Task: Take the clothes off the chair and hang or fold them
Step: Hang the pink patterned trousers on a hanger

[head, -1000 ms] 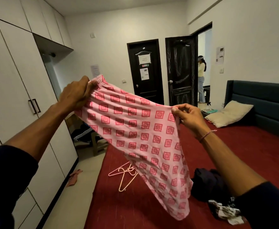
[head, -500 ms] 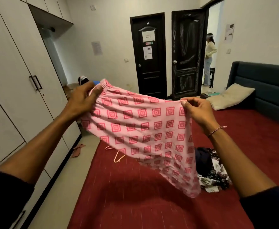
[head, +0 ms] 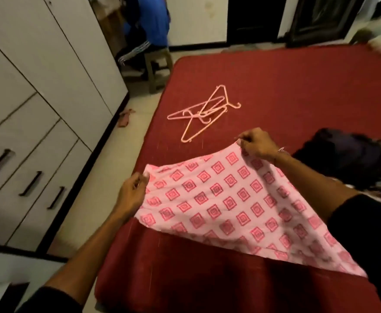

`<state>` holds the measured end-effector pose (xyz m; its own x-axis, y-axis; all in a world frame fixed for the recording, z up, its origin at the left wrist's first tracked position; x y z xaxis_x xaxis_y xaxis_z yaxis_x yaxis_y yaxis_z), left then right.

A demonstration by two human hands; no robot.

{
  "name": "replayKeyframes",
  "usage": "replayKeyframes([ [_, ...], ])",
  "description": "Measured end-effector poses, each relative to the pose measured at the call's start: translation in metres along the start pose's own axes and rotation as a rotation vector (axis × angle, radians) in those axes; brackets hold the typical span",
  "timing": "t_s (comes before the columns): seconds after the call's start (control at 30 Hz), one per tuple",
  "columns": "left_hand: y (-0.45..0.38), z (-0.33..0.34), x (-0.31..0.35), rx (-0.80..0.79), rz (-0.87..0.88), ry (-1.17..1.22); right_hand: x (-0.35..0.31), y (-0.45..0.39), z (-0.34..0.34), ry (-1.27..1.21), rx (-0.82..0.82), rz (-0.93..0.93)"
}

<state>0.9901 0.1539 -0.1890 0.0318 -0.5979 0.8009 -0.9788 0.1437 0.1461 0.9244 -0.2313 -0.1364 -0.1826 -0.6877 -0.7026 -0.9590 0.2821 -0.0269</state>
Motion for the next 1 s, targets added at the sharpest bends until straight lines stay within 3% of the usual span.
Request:
replayKeyframes([
  [0.13,-0.032,0.047,-0.156,0.040,-0.139,-0.121,0.077,-0.036,0.183,0.041,-0.152,0.023],
  [0.27,-0.064,0.066,-0.222,0.030,-0.139,-0.215,0.114,-0.056,0.282,0.162,-0.018,-0.025],
  [0.4,-0.078,0.070,-0.223,0.073,-0.130,-0.221,0.123,-0.052,0.305,0.310,0.064,-0.085],
  [0.6,-0.085,0.074,-0.222,0.151,-0.183,-0.300,0.128,-0.055,0.312,0.326,0.107,-0.141],
  [0.73,-0.091,0.069,-0.225,0.181,-0.087,-0.560,0.131,-0.058,0.319,0.380,0.125,-0.144],
  [0.83,-0.090,0.072,-0.220,0.157,-0.137,-0.742,0.136,-0.056,0.323,0.472,0.115,-0.149],
  [0.93,-0.090,0.080,-0.210,0.243,-0.164,-0.819,0.133,-0.054,0.324,0.521,0.104,-0.144],
  [1.0,-0.091,0.089,-0.203,0.353,-0.017,-0.865,0.126,-0.051,0.326,0.521,0.101,-0.136],
])
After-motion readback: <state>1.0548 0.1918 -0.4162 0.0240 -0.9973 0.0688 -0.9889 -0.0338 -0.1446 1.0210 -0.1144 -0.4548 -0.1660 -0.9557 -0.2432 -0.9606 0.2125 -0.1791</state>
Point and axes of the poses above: each hand's wrist, its own y-axis away from the middle knuckle, its own z-axis out of the palm, x = y × z, the point moved 1 cm from there along -y, towards the middle knuckle, and after that the axes turned 11 degrees about -z, right-handed, at the moved point
